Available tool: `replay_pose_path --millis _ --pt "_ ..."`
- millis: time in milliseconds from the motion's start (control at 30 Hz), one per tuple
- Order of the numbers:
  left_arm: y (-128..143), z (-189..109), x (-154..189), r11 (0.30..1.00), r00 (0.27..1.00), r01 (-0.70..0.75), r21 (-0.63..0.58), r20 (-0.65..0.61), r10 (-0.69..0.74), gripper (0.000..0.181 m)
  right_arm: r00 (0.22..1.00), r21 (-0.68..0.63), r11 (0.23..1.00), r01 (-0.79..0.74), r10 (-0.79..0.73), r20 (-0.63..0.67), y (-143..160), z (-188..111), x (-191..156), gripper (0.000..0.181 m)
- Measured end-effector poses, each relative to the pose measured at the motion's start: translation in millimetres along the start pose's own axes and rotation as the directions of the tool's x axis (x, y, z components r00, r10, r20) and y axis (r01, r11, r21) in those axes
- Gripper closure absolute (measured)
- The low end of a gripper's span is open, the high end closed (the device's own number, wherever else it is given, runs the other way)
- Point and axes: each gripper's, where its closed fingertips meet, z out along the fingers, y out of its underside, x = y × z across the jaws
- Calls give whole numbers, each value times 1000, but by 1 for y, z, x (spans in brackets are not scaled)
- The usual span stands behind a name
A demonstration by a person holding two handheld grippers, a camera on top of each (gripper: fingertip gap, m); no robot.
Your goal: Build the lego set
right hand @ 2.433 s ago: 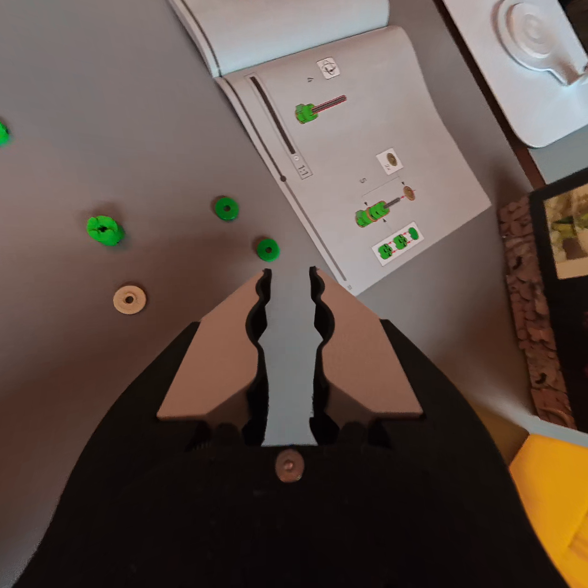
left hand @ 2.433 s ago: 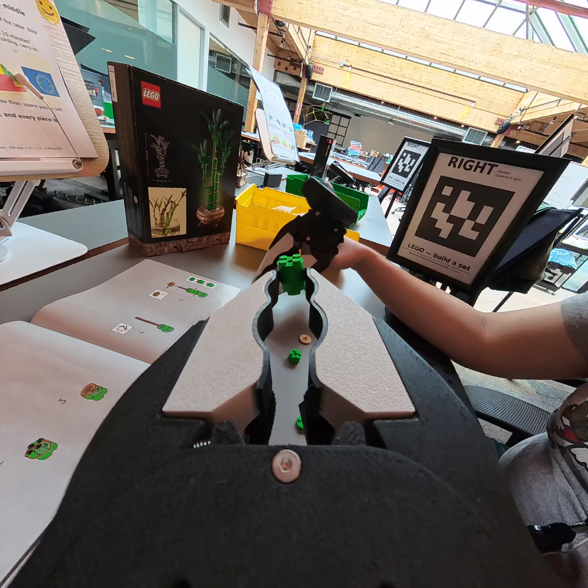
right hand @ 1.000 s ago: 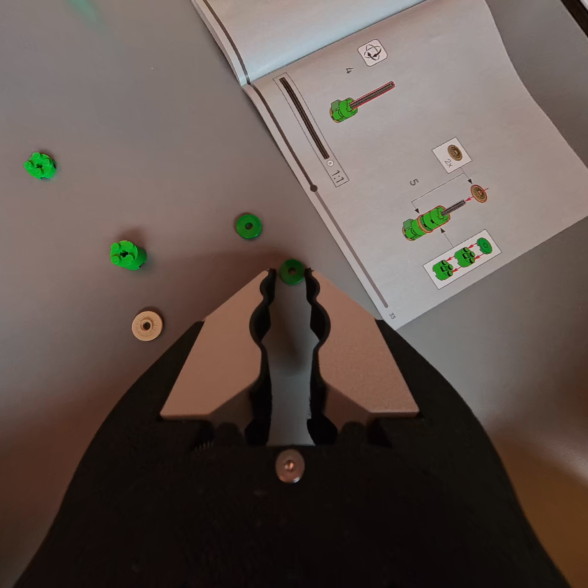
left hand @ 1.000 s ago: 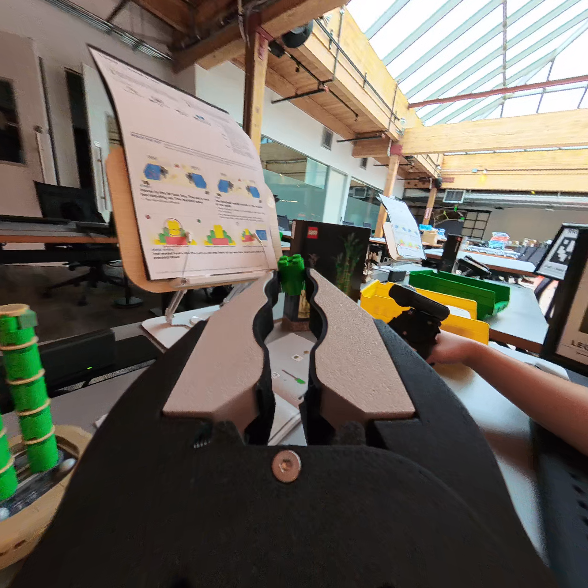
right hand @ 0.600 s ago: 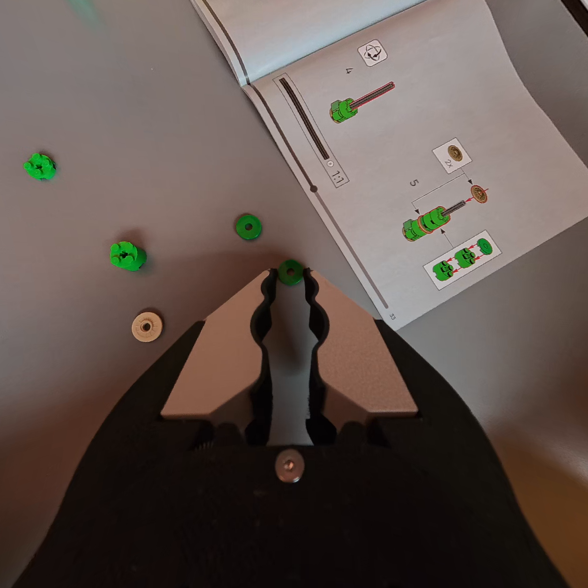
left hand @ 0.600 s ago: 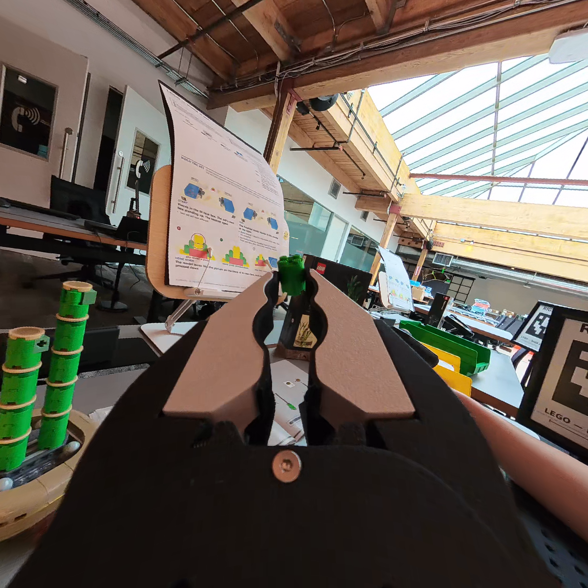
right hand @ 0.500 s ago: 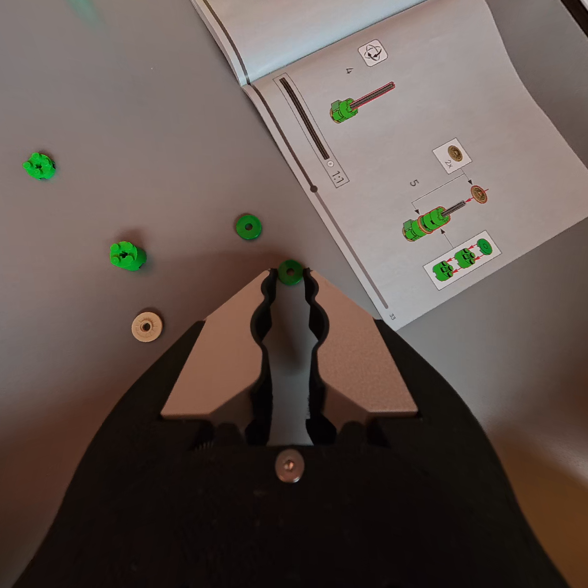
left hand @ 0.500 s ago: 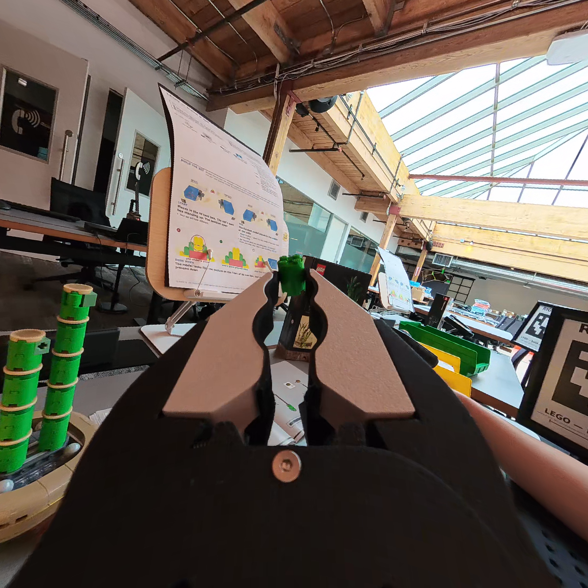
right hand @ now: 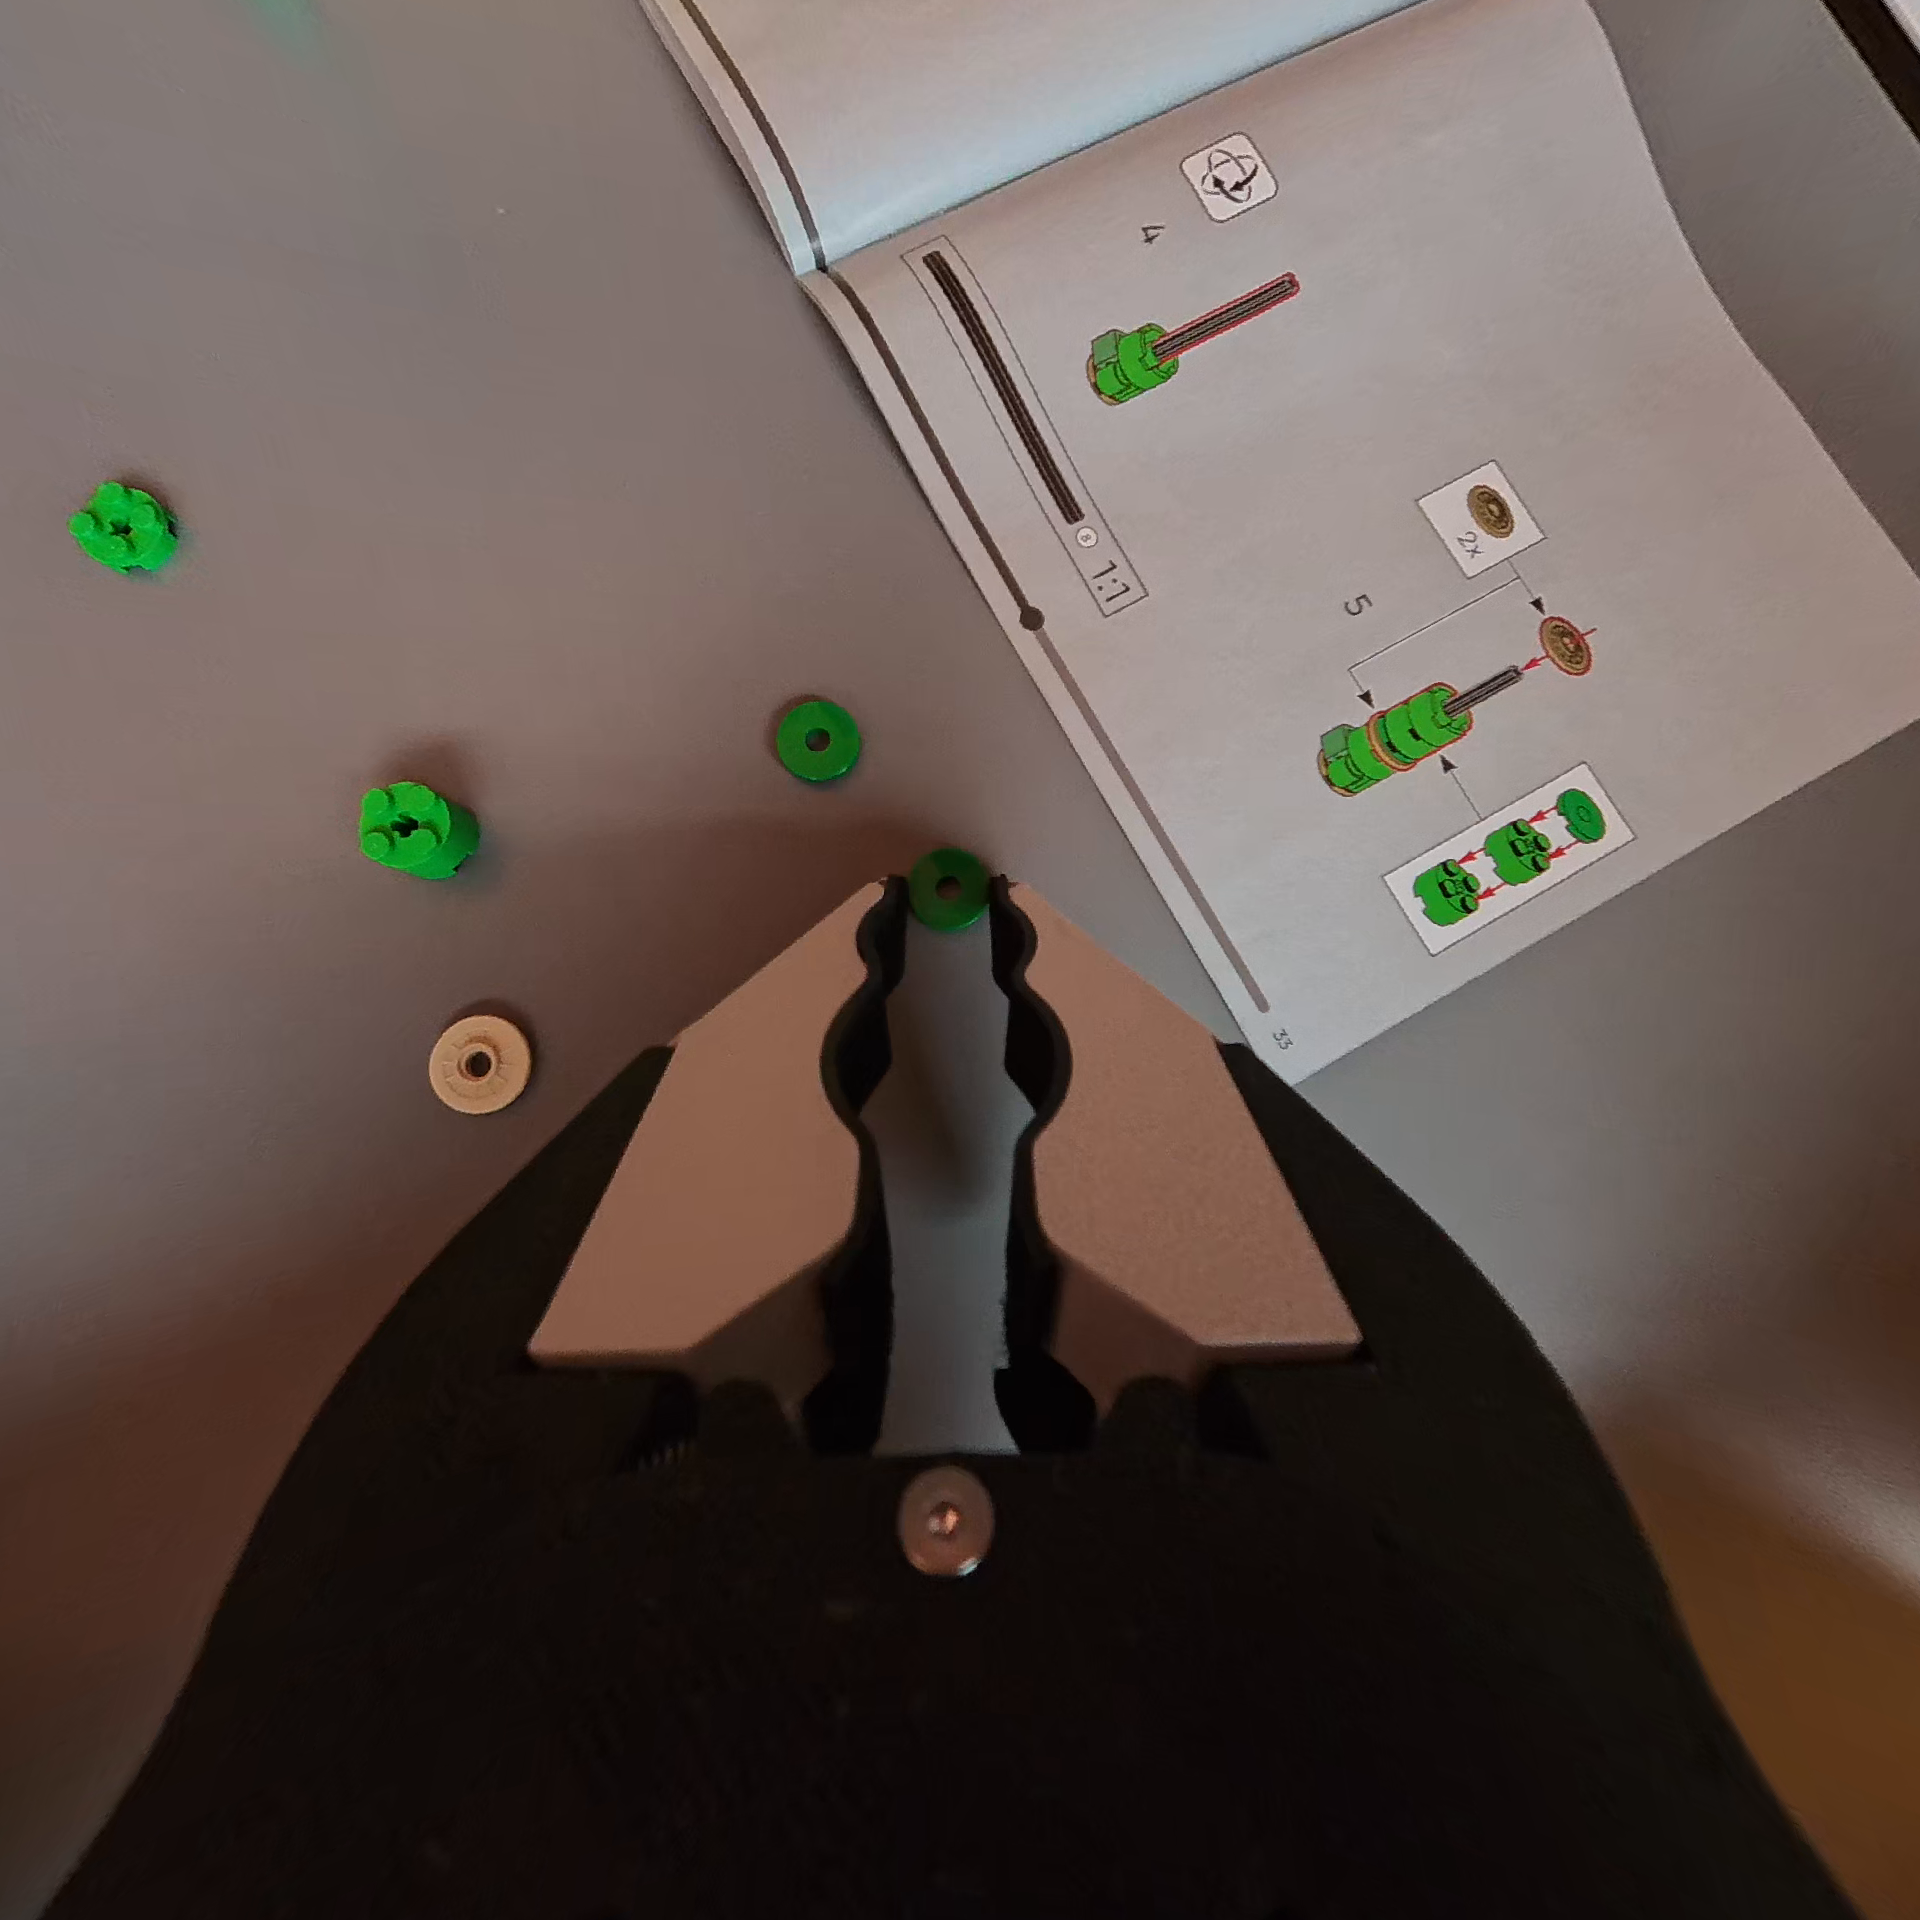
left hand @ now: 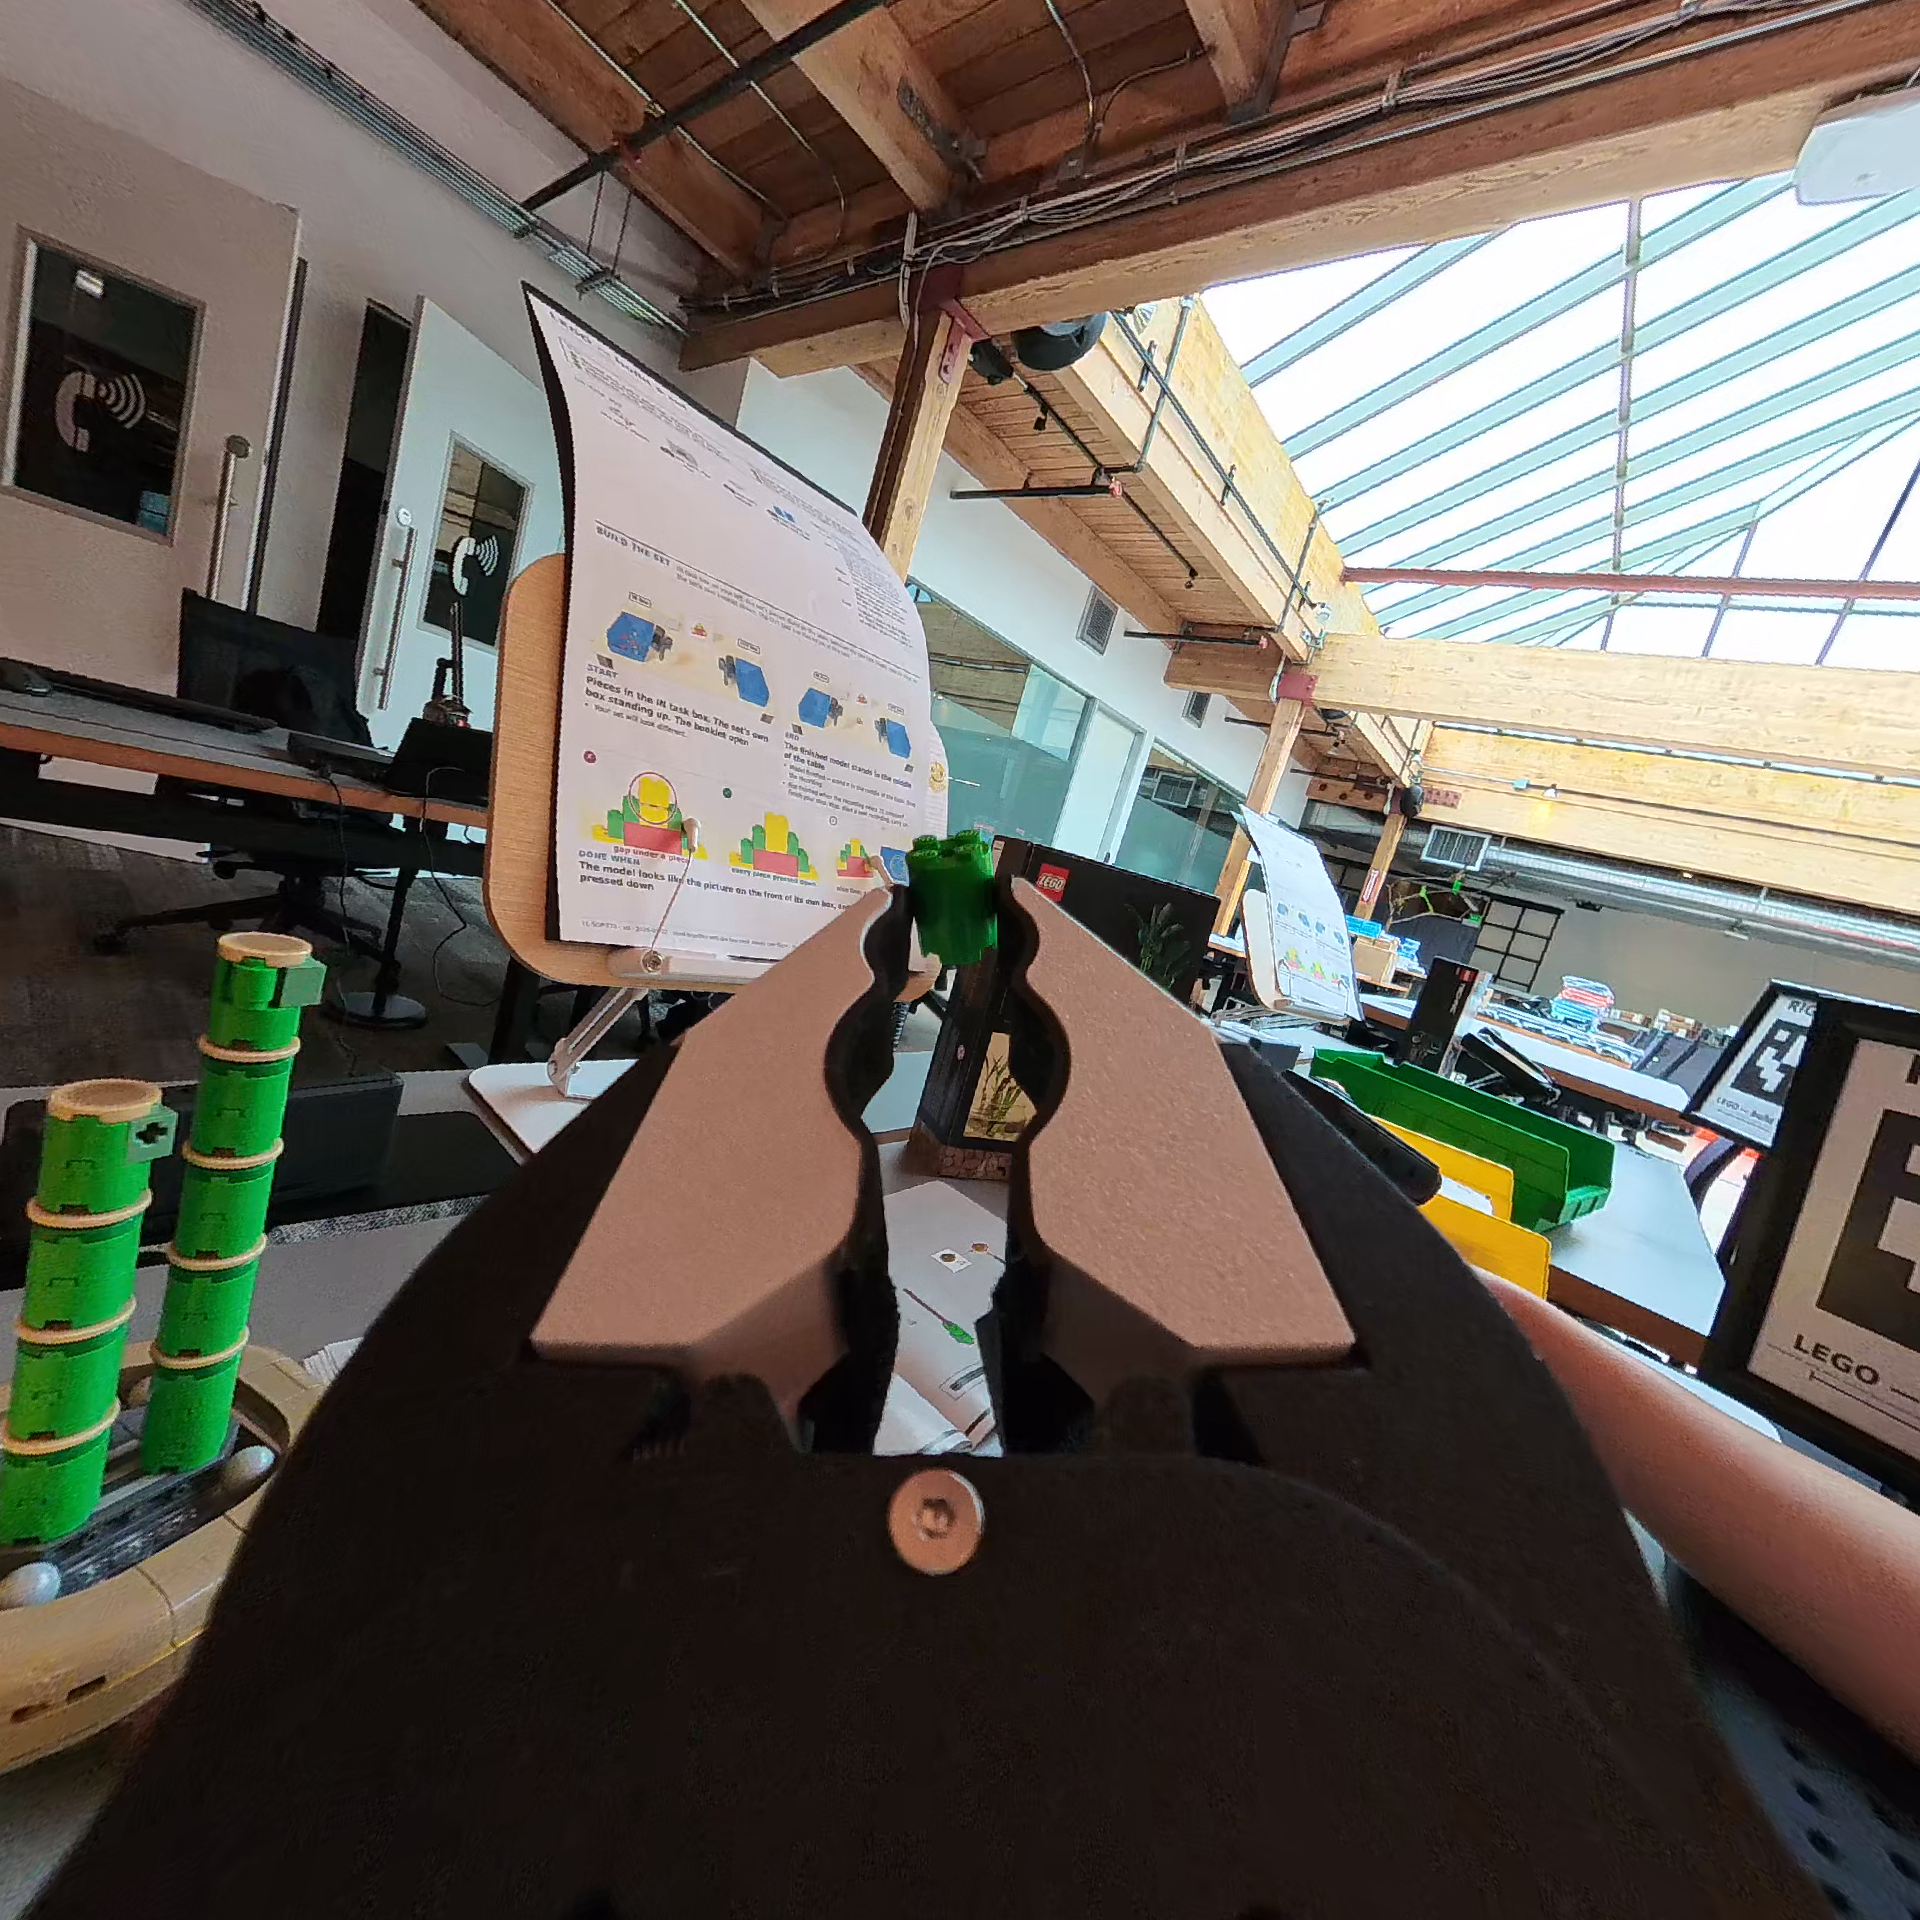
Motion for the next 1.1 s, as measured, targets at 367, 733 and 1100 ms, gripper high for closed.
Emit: replay_pose_path --millis 367,733,1100 --pt "3 1 1 1000 1000 -7 -11 -3 7 167 1000 -7 1000 24 -25 -14 0 0 0 166" --pt "13 7 10 999 999 -11 -51 -31 10 167 999 -9 999 32 -32 -16 0 0 0 166" --pt "66 30 52 962 982 -152 -229 -145 120 167 994 -29 995 96 -97 -42 0 -2 0 166"
